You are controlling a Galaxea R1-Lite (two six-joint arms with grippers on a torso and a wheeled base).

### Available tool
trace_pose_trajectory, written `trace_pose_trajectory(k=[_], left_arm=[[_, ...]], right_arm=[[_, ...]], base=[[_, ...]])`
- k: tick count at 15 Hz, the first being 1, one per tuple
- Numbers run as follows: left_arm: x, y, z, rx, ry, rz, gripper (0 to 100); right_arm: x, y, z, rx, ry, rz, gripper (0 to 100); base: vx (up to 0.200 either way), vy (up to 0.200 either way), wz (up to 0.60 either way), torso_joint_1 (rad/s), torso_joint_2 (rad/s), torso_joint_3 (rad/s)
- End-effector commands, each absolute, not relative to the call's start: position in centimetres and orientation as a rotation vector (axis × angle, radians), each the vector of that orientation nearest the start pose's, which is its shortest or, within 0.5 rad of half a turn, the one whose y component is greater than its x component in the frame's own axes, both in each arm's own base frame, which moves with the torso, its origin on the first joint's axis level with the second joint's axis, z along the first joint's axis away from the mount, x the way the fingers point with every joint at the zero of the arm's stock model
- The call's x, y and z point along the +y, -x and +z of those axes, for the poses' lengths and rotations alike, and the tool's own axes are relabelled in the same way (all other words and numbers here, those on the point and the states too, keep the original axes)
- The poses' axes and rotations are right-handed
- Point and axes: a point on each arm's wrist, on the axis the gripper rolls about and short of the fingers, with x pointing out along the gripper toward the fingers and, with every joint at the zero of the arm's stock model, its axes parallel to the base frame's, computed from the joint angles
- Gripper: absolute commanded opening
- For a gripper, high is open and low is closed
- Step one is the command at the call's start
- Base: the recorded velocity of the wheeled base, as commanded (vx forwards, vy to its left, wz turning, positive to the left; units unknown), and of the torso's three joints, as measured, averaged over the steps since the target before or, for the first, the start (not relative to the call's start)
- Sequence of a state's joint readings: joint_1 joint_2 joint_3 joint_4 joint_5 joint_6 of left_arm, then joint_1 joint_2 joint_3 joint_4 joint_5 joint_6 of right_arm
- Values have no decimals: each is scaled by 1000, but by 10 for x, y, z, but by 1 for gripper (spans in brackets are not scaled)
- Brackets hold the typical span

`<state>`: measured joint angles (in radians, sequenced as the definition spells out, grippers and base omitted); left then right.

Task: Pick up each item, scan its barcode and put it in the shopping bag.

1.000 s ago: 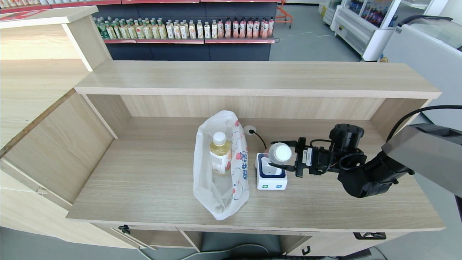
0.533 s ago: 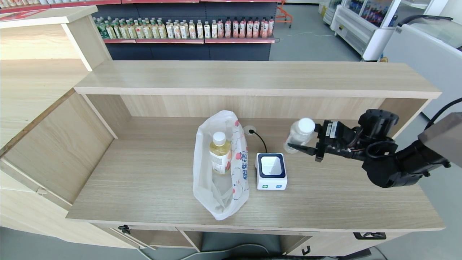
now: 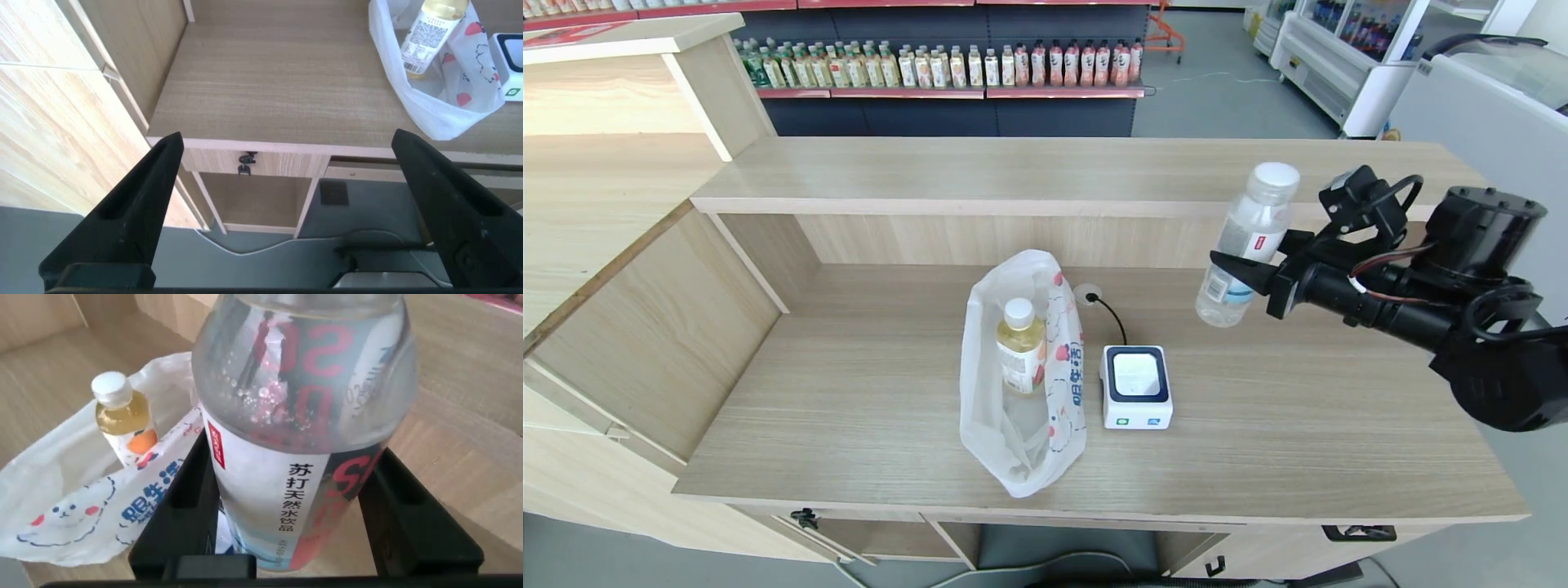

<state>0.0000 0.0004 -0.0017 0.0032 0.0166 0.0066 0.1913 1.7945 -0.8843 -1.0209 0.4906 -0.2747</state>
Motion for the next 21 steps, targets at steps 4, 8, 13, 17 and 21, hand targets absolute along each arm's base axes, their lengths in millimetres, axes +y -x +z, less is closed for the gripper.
trace_pose_trajectory(k=[4,8,13,17,21], left_arm=[[0,23,76,2,-6,17,100],[0,23,76,2,-8,17,100],[0,23,76,2,-9,15,100],[0,23,76,2,-9,15,100],[0,23,76,2,-9,15,100]], right_arm=[[96,-301,226,-150,148,650,0],[119,-294,219,-40,30,670,0],[155,-292,178,119,-31,753,0],[180,-303,134,111,17,803,0],[200,-310,105,89,64,844,0]], base=[[0,200,0,0,1,4],[0,200,0,6,7,2],[0,40,0,-1,0,-1],[0,0,0,0,0,0],[0,0,0,0,0,0]])
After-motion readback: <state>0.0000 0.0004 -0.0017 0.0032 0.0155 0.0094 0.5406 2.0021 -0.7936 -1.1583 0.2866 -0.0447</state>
